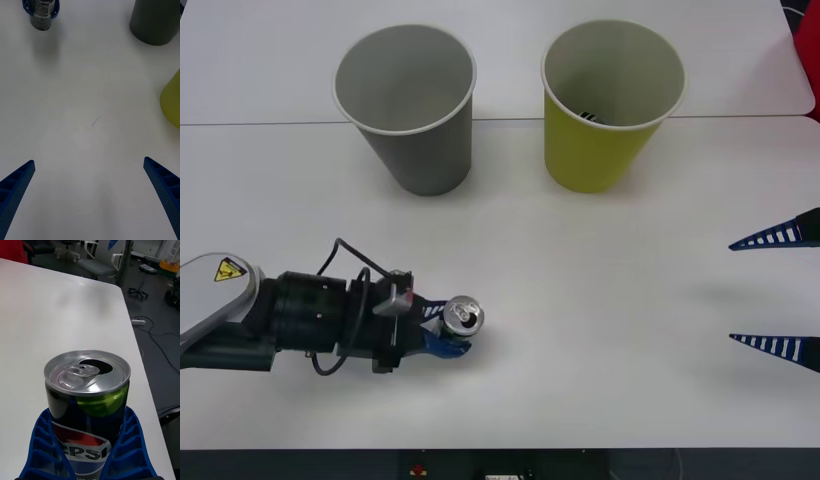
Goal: Put the can into the green bin and the plastic bottle into the gray bin
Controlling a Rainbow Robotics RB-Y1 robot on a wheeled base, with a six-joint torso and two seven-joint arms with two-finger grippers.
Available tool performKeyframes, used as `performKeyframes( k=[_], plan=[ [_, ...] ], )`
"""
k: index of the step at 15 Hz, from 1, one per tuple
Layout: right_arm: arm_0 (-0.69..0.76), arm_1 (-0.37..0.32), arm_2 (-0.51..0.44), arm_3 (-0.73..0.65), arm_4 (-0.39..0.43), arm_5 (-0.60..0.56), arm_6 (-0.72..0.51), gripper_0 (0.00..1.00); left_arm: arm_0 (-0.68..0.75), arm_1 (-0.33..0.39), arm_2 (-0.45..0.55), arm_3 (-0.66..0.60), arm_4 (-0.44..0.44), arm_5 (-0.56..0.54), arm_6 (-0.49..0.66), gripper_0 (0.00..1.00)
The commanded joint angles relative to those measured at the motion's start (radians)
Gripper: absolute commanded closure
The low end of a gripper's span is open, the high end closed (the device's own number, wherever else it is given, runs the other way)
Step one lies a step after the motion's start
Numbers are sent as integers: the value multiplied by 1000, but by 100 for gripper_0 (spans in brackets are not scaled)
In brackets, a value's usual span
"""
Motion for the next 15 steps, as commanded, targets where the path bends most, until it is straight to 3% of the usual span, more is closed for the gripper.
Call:
performKeyframes(
  k=[1, 3, 11, 15],
  plan=[
    [0, 0, 0, 0, 0, 0, 0, 0, 2, 48, 21, -112, -83, 67, 188, 100],
    [0, 0, 0, 0, 0, 0, 0, 0, 2, 60, 64, -169, -162, 75, 325, 100],
    [0, 0, 0, 0, 0, 0, 0, 0, -22, 100, 219, -467, -619, 75, 994, 100],
    [0, 0, 0, 0, 0, 0, 0, 0, -130, 131, 219, -525, -691, 75, 1182, 100]
  ],
)
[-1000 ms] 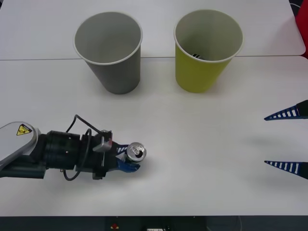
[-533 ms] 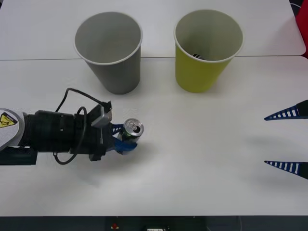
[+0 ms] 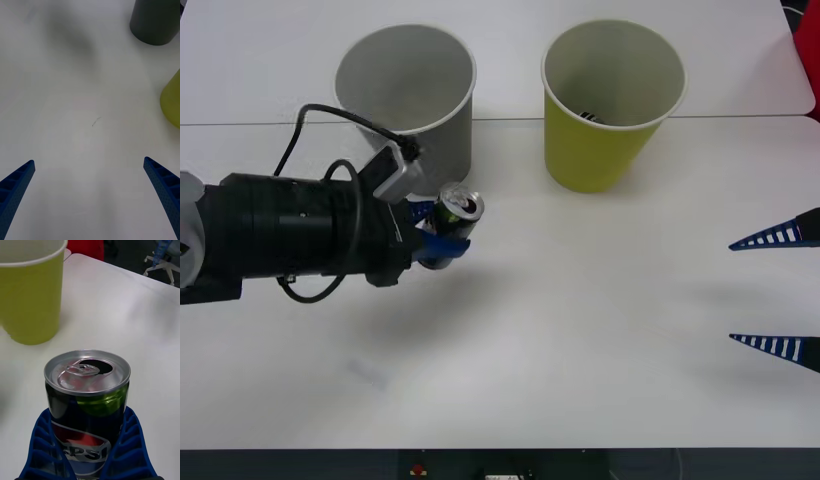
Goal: Put the can into the green bin and the plastic bottle into the gray bin
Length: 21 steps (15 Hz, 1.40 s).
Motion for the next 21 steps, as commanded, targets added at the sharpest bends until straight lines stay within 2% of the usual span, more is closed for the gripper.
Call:
performKeyframes(
  k=[1, 4, 7, 9, 13, 16, 21],
  plan=[
    [0, 0, 0, 0, 0, 0, 0, 0, -85, 22, 0, -20, -16, -13, 103, 100],
    [0, 0, 0, 0, 0, 0, 0, 0, -203, 20, -1, -20, -15, -91, 172, 100],
    [0, 0, 0, 0, 0, 0, 0, 0, -341, -18, -1, 14, -15, -195, 189, 100],
    [0, 0, 0, 0, 0, 0, 0, 0, -459, -64, -14, 81, -10, -272, 192, 100],
    [0, 0, 0, 0, 0, 0, 0, 0, -694, -148, -150, 244, -44, -284, 253, 100],
    [0, 0, 0, 0, 0, 0, 0, 0, -838, -263, -216, 428, -75, -284, 253, 100],
    [0, 0, 0, 0, 0, 0, 0, 0, -1037, -524, -251, 842, -154, -270, 229, 100]
  ],
)
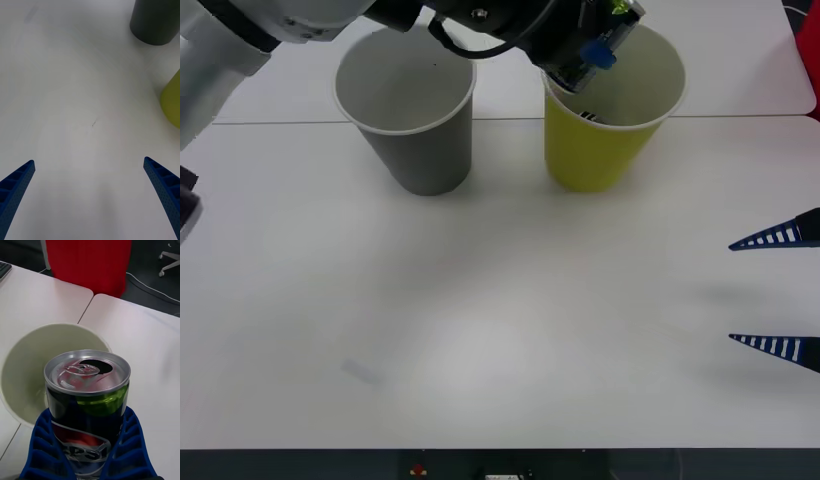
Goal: Put the can into the green bin and the plastic bottle into the gray bin
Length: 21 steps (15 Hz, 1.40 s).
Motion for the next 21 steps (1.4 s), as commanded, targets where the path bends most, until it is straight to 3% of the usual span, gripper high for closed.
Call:
performKeyframes(
  k=[1, 6, 11, 13, 19, 21],
  plan=[
    [0, 0, 0, 0, 0, 0, 0, 0, -87, -123, -7, 204, -74, 34, -16, 100],
    [0, 0, 0, 0, 0, 0, 0, 0, -170, -235, -139, 473, -124, 224, -20, 100],
    [0, 0, 0, 0, 0, 0, 0, 0, -177, -250, -148, 528, -126, 238, -66, 100],
    [0, 0, 0, 0, 0, 0, 0, 0, -177, -250, -148, 528, -124, 237, -86, 0],
    [0, 0, 0, 0, 0, 0, 0, 0, -173, -201, -139, 456, -85, 191, -158, 0],
    [0, 0, 0, 0, 0, 0, 0, 0, -118, -143, -63, 350, -35, 120, -227, 0]
  ],
)
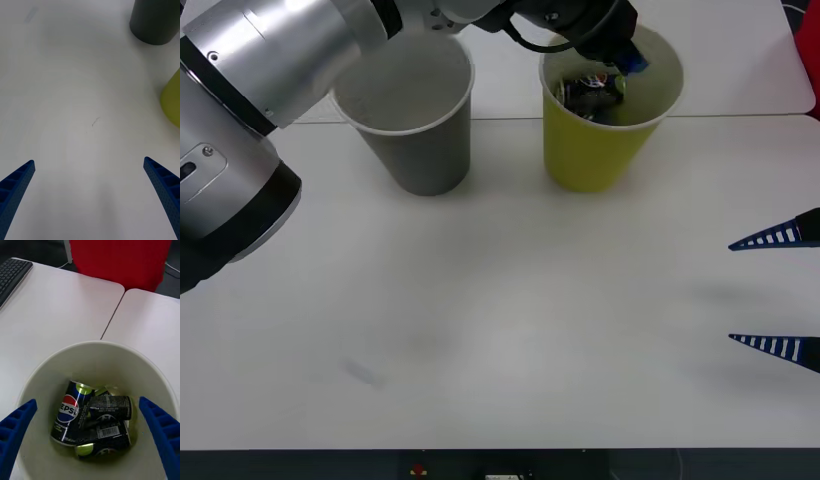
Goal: Put the can into the green bin and the plastic bottle into the gray bin
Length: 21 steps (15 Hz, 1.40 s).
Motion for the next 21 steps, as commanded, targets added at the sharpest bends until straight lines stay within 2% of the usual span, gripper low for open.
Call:
performKeyframes(
  k=[1, 5, 7, 10, 14, 17, 21],
  plan=[
    [0, 0, 0, 0, 0, 0, 0, 0, 80, 83, 88, -141, 88, -80, -72, 0],
    [0, 0, 0, 0, 0, 0, 0, 0, 264, 276, 157, -469, 205, -82, -104, 0],
    [0, 0, 0, 0, 0, 0, 0, 0, 347, 343, 203, -577, 259, -82, -169, 0],
    [0, 0, 0, 0, 0, 0, 0, 0, 504, 451, 276, -713, 384, -82, -287, 0],
    [0, 0, 0, 0, 0, 0, 0, 0, 721, 597, 370, -810, 576, -82, -523, 0],
    [0, 0, 0, 0, 0, 0, 0, 0, 892, 678, 448, -863, 665, -96, -686, 0],
    [0, 0, 0, 0, 0, 0, 0, 0, 1077, 692, 640, -871, 671, -309, -864, 0]
  ],
)
